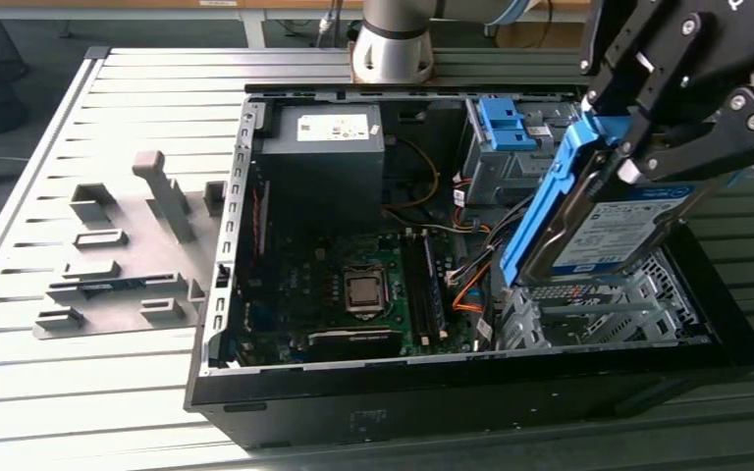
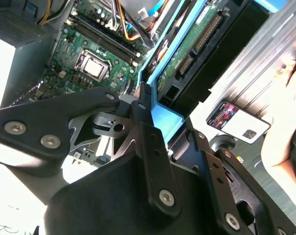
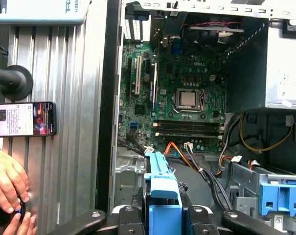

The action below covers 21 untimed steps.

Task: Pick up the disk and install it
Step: 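Insert the disk into the insertion slot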

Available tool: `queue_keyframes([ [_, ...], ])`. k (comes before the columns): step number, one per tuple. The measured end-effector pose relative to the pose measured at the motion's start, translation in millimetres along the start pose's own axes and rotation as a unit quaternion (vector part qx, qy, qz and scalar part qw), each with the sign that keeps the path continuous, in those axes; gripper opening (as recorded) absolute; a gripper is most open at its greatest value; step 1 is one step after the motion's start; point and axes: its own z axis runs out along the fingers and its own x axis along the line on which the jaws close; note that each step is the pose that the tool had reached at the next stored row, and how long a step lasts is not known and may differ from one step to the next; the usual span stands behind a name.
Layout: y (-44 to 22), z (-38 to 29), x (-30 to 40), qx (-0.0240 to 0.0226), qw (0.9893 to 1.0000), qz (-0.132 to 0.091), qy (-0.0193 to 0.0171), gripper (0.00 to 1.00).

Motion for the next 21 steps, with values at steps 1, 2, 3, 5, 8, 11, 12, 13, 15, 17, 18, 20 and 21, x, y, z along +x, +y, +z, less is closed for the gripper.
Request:
queue_keyframes([
  [1, -2.6, 0.2, 0.3, -0.0001, 1.0, 0.0, 0.0, 0.36],
  [2, -5.0, 0.6, 0.6, -0.0002, 1.0, 0.0, -0.0001, 0.36],
  [3, -7.2, 0.9, 0.7, -0.0002, 1.0, 0.0, 0.0, 0.36],
  [5, -10.5, 1.7, 1.0, -0.0002, 1.0, 0.0, 0.0001, 0.36],
  [8, -14.6, 3.6, 1.2, -0.0002, 1.0, 0.002, 0.0, 0.36],
  [11, -18.4, 5.9, 1.3, -0.0001, 1.0, 0.005, -0.0002, 0.36],
  [12, -20.1, 6.8, 1.4, -0.0001, 1.0, 0.005, -0.0002, 0.36],
  [13, -22.0, 7.8, 1.4, -0.0001, 1.0, 0.005, -0.0002, 0.36],
  [15, -24.7, 9.5, 1.5, -0.0001, 1.0, 0.007, -0.0002, 0.36],
  [17, -26.0, 11.4, 1.6, 0.0, 0.9999, 0.011, -0.0003, 0.36],
  [18, -26.5, 12.2, 1.6, 0.0001, 0.9999, 0.015, -0.0005, 0.36],
  [20, -27.6, 13.8, 1.7, 0.0002, 0.9998, 0.02, -0.0006, 0.36],
  [21, -28.2, 14.4, 1.7, 0.0002, 0.9998, 0.02, -0.0007, 0.36],
])
